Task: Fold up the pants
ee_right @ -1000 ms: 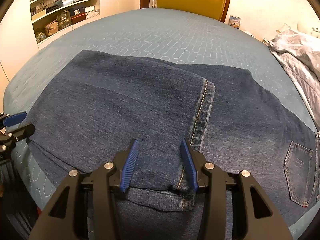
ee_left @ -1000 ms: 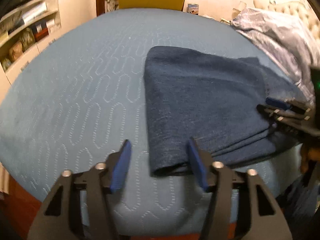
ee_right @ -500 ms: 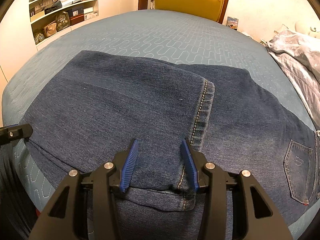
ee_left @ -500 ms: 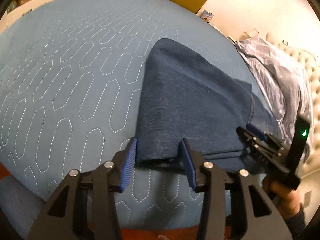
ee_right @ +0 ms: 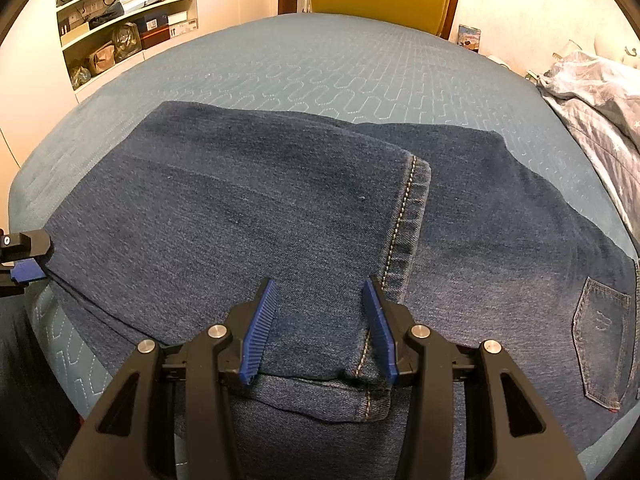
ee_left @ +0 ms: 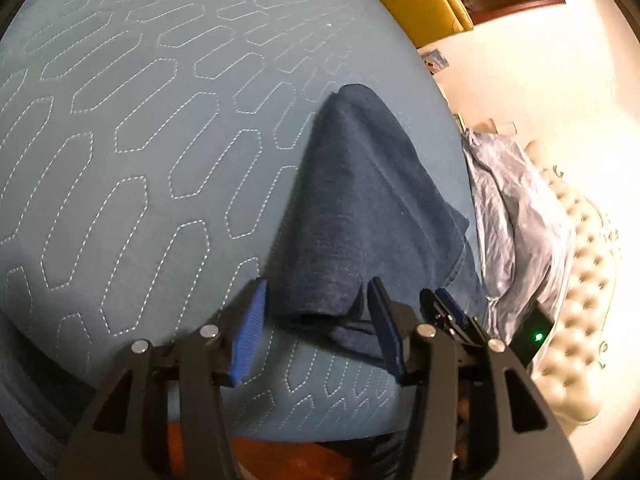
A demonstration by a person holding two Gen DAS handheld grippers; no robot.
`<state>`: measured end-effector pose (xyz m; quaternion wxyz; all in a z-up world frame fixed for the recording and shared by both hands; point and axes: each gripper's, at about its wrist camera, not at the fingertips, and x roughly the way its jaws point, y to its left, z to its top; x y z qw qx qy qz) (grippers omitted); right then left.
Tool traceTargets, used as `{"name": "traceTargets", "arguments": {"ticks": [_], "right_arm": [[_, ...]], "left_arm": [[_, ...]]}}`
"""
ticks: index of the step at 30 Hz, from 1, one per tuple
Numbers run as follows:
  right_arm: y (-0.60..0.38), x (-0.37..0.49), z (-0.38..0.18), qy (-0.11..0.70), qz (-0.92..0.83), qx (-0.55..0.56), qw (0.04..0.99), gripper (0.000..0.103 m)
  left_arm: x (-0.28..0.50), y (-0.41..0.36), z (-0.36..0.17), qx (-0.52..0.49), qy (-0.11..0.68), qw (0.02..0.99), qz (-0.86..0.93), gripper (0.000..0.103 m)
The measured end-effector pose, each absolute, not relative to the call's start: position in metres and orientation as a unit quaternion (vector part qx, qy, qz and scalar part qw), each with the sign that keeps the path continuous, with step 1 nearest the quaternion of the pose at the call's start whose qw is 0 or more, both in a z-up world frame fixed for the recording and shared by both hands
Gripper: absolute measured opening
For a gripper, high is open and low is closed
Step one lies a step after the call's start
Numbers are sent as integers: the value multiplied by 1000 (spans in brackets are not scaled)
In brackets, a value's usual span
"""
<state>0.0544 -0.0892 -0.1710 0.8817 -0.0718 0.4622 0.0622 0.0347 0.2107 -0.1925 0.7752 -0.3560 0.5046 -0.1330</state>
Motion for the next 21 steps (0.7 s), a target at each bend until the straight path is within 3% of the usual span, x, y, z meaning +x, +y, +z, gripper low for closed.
{"name": "traceTargets", "arguments": {"ticks": [1,6,7,8,9,11,12,13,16,21], "right_arm": [[-90,56,-170,466,62,-72,880,44],[-91,68,-164,494,73,-75,863,49],[-90,71,-163,500,74,-79,859,49],[-89,73,-162,505,74,-81,856,49],[-89,77,-161,515,75,-81,850,53],[-87,84,-153,529,70,-78,842,73],[-83,88,-143,522,62,-81,847,80],[-79,91,-133,515,65,-85,850,81],[-54,114,-102,512,103,-86,848,87],[-6,170,-75,572,166,-49,801,87]], "left_arm": [[35,208,-191,-347,505,778,-137,32],[31,219,-191,-398,485,763,-159,29],[31,219,-191,-396,486,764,-155,34],[31,218,-193,-394,489,765,-145,48],[30,217,-196,-394,493,763,-139,51],[30,214,-195,-381,494,770,-133,51],[31,211,-193,-368,494,777,-128,49],[32,208,-191,-354,497,783,-119,34],[31,201,-180,-334,482,801,-118,21],[12,170,-131,-236,421,870,-102,17]]}}
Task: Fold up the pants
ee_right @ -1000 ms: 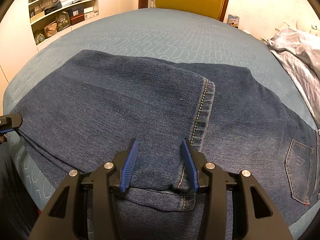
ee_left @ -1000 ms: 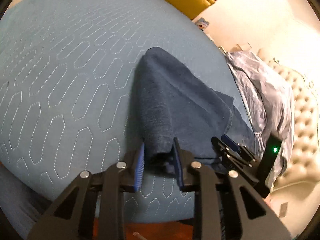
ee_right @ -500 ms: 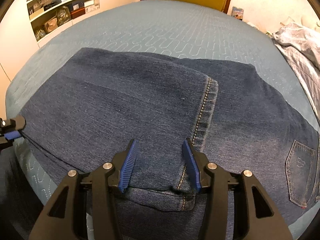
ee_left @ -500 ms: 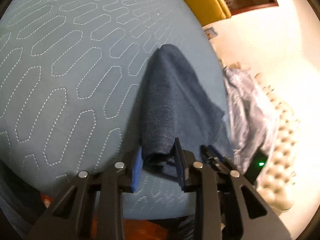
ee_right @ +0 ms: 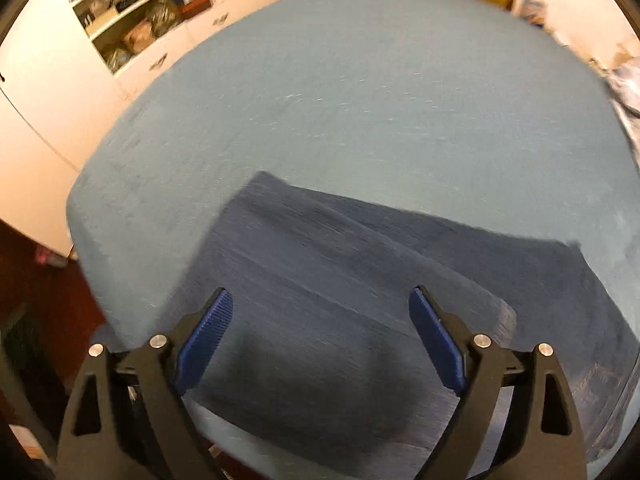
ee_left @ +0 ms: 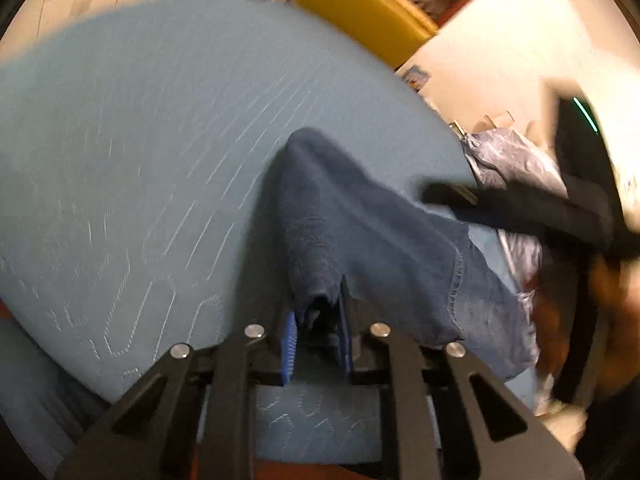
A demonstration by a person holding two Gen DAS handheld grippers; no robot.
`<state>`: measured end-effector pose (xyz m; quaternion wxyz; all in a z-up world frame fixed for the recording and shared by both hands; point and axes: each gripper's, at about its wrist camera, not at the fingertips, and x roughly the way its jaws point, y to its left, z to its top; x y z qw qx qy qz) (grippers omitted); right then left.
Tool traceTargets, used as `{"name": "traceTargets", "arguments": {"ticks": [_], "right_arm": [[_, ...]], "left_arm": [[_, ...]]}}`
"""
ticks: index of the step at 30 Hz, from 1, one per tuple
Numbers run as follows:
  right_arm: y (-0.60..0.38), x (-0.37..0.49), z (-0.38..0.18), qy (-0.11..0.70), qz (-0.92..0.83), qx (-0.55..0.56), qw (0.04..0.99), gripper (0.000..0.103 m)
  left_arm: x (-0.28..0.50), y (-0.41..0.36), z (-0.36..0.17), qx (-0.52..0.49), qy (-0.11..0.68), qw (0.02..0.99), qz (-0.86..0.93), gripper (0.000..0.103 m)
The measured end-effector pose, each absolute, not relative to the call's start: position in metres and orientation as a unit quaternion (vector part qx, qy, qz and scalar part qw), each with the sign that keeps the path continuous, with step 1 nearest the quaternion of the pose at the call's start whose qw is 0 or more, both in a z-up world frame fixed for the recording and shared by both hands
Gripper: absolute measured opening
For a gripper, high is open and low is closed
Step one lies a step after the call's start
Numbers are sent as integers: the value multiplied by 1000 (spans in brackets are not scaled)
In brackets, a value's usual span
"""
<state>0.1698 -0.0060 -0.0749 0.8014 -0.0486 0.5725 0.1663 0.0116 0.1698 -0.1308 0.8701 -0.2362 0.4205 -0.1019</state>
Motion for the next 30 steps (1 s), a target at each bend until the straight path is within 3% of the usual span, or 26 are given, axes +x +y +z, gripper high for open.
{"name": "traceTargets", "arguments": {"ticks": [11,12,13,14,16,19,25,30], "right_arm": [[48,210,-73,639,192,-130,733,85],[49,205,-77,640,196,-132,732,82],[44,204,-78,641,202,-132,728,59],[40,203,-76,645,211,-128,724,50],[14,199,-58,636,231,-108,728,39],[-34,192,-25,611,233,-94,751,32],[-209,164,20,571,198,-4,797,27],[-365,129,-5,563,151,88,808,27]], "left_arm": [[-14,80,-65,-39,338,936,-93,15],[-18,74,-61,-28,332,938,-95,15],[-20,65,-54,-13,321,942,-101,14],[-21,61,-50,-4,315,943,-105,14],[-24,42,-39,19,300,947,-115,14],[-31,-7,-19,65,271,950,-138,14],[-60,-143,4,163,207,942,-209,14],[-89,-278,-35,250,184,913,-264,14]]}}
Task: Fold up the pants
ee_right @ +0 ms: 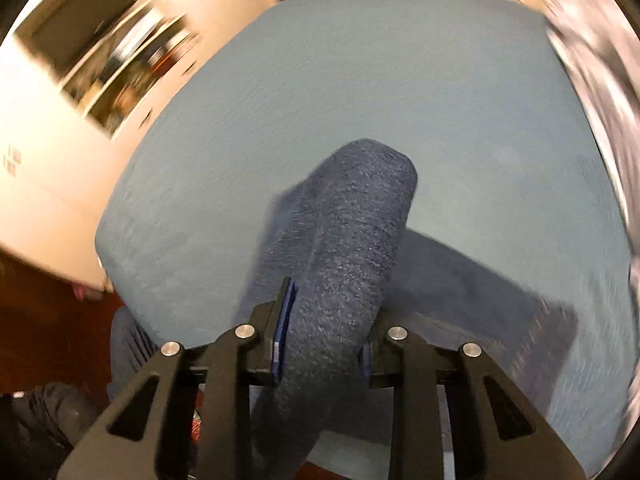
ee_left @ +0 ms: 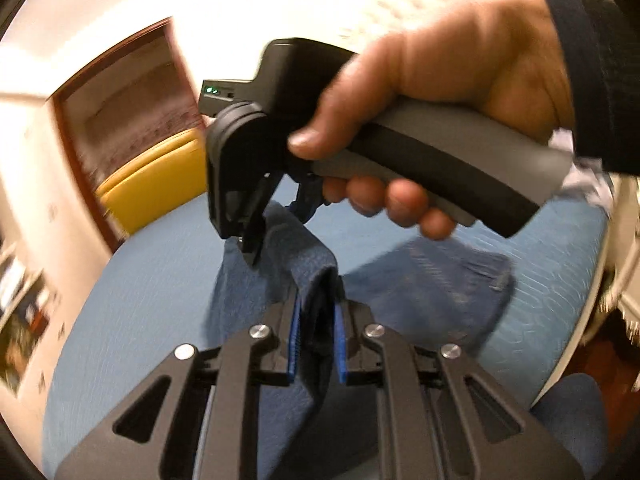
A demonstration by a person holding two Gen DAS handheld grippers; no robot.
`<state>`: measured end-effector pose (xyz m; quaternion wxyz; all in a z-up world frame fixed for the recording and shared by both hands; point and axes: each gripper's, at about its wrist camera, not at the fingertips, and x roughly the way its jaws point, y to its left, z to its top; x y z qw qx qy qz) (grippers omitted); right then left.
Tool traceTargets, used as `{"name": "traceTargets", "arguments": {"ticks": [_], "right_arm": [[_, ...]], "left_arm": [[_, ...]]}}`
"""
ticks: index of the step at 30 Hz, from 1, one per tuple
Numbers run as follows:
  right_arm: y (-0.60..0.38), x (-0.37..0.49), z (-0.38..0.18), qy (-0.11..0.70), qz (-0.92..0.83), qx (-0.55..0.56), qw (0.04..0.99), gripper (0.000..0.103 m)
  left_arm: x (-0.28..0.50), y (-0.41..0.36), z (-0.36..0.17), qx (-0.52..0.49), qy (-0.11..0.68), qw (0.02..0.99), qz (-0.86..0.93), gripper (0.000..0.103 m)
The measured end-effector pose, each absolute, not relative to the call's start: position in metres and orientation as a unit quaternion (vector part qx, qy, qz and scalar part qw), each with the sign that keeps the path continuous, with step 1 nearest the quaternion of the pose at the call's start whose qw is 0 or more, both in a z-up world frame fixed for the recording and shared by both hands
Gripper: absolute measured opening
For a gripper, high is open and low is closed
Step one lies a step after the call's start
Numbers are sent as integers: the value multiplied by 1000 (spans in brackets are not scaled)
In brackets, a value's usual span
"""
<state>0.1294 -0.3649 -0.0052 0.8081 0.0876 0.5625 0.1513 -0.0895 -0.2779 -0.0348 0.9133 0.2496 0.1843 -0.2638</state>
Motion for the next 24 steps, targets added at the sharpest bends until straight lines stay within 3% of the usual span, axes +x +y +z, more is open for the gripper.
{"name": "traceTargets", "arguments": {"ticks": [5,8,10,14,15,16,18,24], "right_arm": [[-461,109,-108,565,146,151,798,29],[-483,94,-163,565,150,183,791,42],[-491,87,-167,530,186,207,801,61],[-489,88,-167,523,192,200,806,65],[-485,90,-167,525,191,197,806,59],[-481,92,-167,526,190,194,806,43],[-477,96,-161,529,183,176,809,28],[-484,93,-118,501,184,149,832,14]], "left_arm": [[-104,-356,-128,339,204,876,-275,14],[-109,-363,-161,365,211,864,-275,14],[-114,-366,-169,376,193,864,-273,14],[-119,-376,-178,390,186,861,-267,14],[-120,-377,-179,393,183,861,-264,14],[-120,-377,-177,393,182,862,-262,14],[-122,-383,-171,390,180,866,-256,14],[-126,-400,-148,384,151,876,-249,14]]}}
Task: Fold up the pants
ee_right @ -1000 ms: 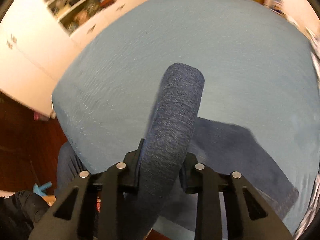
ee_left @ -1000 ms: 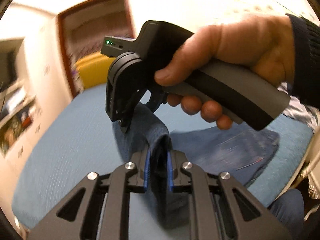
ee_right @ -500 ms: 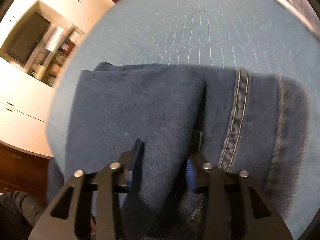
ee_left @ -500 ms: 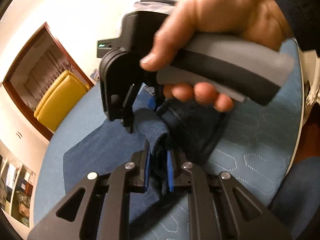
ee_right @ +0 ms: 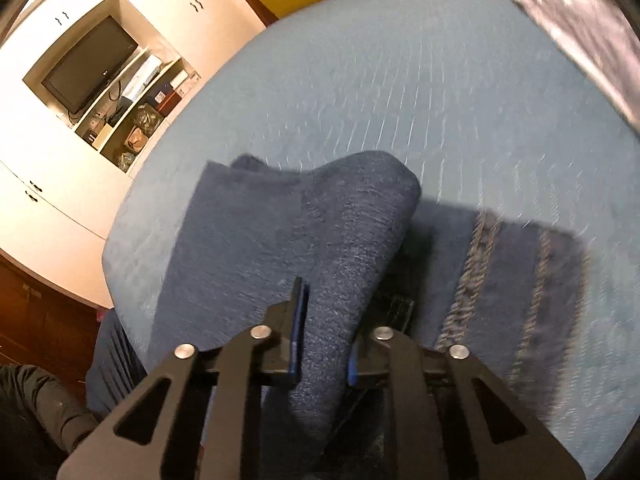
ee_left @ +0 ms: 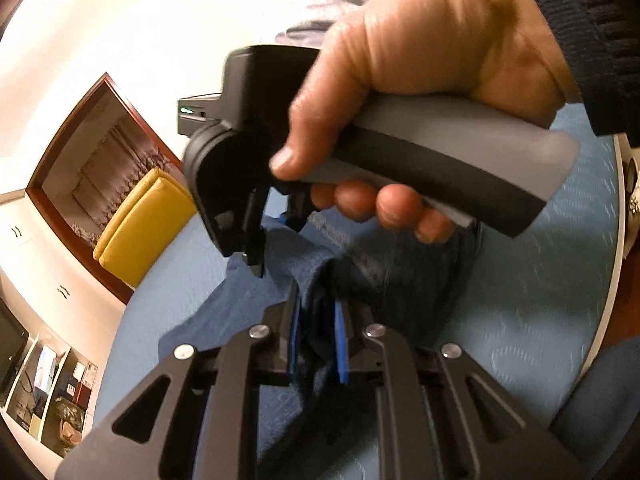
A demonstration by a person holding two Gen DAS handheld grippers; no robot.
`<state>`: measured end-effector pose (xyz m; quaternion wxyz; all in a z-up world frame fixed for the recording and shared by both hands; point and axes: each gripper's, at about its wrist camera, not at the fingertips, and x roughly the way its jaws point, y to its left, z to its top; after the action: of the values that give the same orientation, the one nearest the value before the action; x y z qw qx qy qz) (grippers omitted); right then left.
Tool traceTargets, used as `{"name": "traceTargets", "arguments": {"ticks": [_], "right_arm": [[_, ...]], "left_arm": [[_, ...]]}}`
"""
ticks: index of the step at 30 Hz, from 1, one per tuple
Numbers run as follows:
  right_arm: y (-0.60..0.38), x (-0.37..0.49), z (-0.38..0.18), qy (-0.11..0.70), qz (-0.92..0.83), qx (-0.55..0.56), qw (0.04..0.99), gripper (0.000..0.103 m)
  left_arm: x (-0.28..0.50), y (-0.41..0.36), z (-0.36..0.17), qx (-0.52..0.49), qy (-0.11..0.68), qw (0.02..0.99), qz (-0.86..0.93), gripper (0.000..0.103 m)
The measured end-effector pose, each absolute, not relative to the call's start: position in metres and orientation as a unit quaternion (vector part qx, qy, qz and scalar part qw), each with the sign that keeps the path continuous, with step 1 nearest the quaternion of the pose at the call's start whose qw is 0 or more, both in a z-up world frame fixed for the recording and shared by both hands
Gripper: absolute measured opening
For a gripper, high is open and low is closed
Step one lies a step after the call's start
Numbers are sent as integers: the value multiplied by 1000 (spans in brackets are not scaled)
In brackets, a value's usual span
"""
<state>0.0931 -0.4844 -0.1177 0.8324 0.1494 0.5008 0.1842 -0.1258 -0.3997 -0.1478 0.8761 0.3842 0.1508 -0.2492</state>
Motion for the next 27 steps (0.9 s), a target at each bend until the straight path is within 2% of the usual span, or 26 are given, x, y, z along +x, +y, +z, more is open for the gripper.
{"name": "traceTargets", "arguments": {"ticks": [4,7,27], "right_arm": [[-506,83,-110,487,140,123,853,13],[-512,77,-126,495,110,107,855,13],[-509,56,-146,465,97,73,877,14]], "left_arm": [[-129,-420,-149,390,137,871,-266,14],[-126,-427,-162,387,159,864,-279,14],[-111,-425,-187,374,184,857,-303,17]]}}
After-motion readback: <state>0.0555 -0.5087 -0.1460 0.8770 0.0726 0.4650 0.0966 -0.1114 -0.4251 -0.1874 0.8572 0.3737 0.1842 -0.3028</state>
